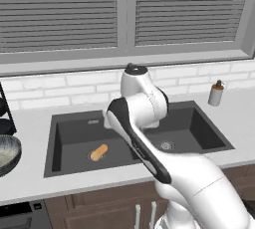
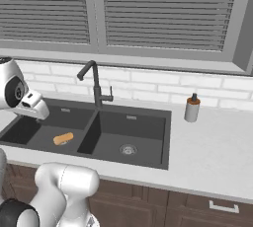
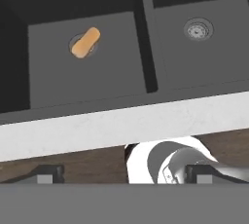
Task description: Pick the squash from the sink and place it in the bowl. Then pick the bowl and place it in the microwave. Then close the microwave door and press the start button.
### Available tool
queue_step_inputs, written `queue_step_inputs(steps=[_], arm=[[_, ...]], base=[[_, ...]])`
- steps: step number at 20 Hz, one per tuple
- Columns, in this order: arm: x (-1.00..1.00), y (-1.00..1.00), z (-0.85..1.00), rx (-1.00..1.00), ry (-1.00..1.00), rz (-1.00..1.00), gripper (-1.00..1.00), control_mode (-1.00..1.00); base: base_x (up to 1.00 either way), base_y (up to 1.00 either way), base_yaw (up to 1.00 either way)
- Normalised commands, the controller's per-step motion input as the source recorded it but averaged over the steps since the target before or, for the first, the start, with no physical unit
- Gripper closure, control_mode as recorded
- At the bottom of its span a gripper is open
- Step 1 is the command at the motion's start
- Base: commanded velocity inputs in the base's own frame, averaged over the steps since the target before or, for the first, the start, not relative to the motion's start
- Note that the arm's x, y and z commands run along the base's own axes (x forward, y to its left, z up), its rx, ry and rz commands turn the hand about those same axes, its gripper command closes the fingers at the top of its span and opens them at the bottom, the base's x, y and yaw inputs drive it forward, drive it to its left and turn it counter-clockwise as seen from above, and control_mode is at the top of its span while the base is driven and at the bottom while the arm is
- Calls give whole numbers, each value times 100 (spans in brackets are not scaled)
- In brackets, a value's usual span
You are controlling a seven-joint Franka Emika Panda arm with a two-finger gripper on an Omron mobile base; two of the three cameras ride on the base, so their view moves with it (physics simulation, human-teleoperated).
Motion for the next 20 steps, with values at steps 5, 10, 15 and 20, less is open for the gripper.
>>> queue_step_inputs(steps=[5,10,15,20], arm=[[46,6,-33,3,23,-3,-100,-100],[41,17,-57,0,9,-4,-100,-100],[29,36,-44,-7,0,-11,-100,-100],[41,12,-49,-1,0,-6,-100,-100]], base=[[0,0,0],[0,0,0],[0,0,0],[0,0,0]])
